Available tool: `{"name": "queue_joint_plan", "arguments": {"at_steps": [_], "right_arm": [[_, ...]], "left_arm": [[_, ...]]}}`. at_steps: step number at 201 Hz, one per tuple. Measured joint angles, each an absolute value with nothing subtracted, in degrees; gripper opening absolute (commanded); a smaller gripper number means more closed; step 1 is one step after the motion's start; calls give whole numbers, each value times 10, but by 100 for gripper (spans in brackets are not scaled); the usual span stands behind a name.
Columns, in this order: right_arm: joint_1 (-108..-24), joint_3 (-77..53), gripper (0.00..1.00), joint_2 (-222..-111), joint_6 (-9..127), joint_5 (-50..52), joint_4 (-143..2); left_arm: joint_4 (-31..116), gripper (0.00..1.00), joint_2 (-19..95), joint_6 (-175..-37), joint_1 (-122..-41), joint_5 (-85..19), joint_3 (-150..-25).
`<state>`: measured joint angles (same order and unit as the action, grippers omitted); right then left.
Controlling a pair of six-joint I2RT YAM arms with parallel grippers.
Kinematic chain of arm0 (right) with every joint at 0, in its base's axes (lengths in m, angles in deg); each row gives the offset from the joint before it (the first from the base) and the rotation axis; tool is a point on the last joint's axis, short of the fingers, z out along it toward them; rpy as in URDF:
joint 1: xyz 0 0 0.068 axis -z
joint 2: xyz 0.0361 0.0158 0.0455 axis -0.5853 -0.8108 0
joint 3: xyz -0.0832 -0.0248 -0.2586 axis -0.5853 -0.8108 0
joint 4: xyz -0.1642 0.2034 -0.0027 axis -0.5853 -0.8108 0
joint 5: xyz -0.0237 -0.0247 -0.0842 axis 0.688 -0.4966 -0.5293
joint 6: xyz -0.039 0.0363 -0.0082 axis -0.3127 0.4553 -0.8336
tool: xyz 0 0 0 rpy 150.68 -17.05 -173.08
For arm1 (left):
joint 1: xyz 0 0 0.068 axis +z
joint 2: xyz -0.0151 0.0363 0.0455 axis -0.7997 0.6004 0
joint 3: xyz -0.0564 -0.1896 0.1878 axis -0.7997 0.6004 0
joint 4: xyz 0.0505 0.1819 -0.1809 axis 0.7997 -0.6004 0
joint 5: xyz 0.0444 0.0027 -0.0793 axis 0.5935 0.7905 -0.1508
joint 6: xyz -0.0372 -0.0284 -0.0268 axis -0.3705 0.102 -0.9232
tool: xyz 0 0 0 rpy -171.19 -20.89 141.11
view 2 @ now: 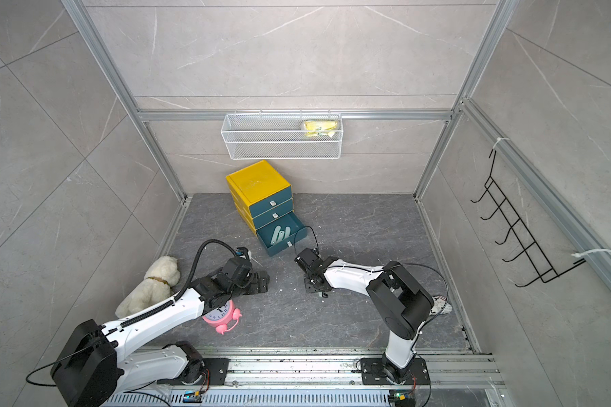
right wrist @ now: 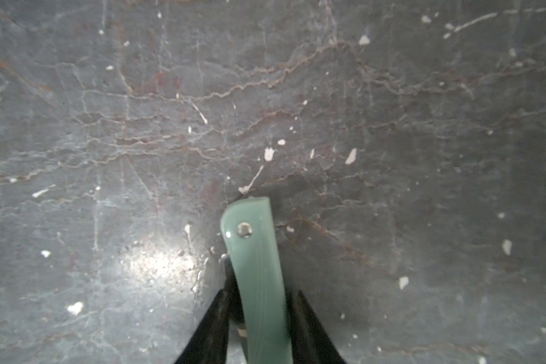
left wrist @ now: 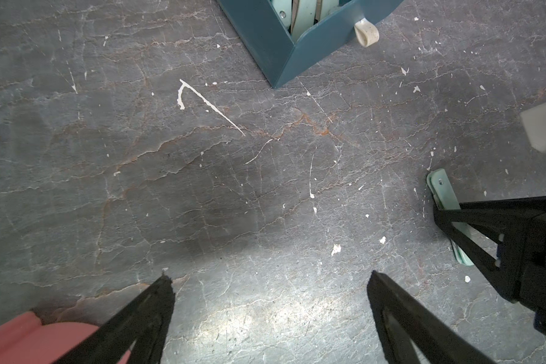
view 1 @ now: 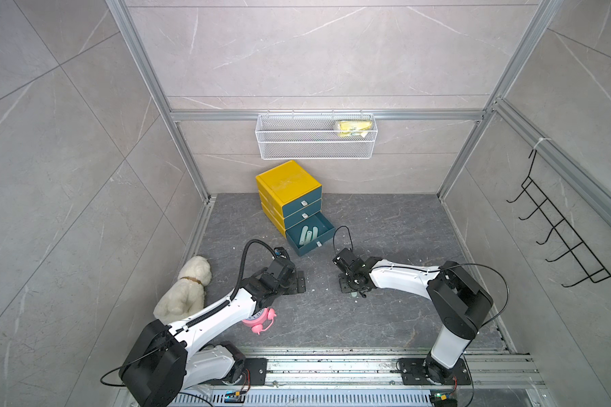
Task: Place the fruit knives into the drawer by color
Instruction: Pick up the fruit knife from the center of the board.
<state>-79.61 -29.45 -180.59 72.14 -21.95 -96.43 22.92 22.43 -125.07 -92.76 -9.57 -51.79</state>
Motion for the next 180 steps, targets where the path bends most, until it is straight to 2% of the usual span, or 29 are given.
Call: {"name": "queue_joint_plan", "arguments": {"at_steps": [52,109,180], "right_arm": [[-796,-294,23,-1807,721,-223,-963],[-796,-294,23,-1797,721,-221,-963],[-796,-281,23,-1735,720,-213,-968]], "left_arm": [[229,99,229,-1251,-928,-96,-518],[229,99,234,-1250,-928,-96,-518],[229,100,239,-1250,-928,-96,-518]]}}
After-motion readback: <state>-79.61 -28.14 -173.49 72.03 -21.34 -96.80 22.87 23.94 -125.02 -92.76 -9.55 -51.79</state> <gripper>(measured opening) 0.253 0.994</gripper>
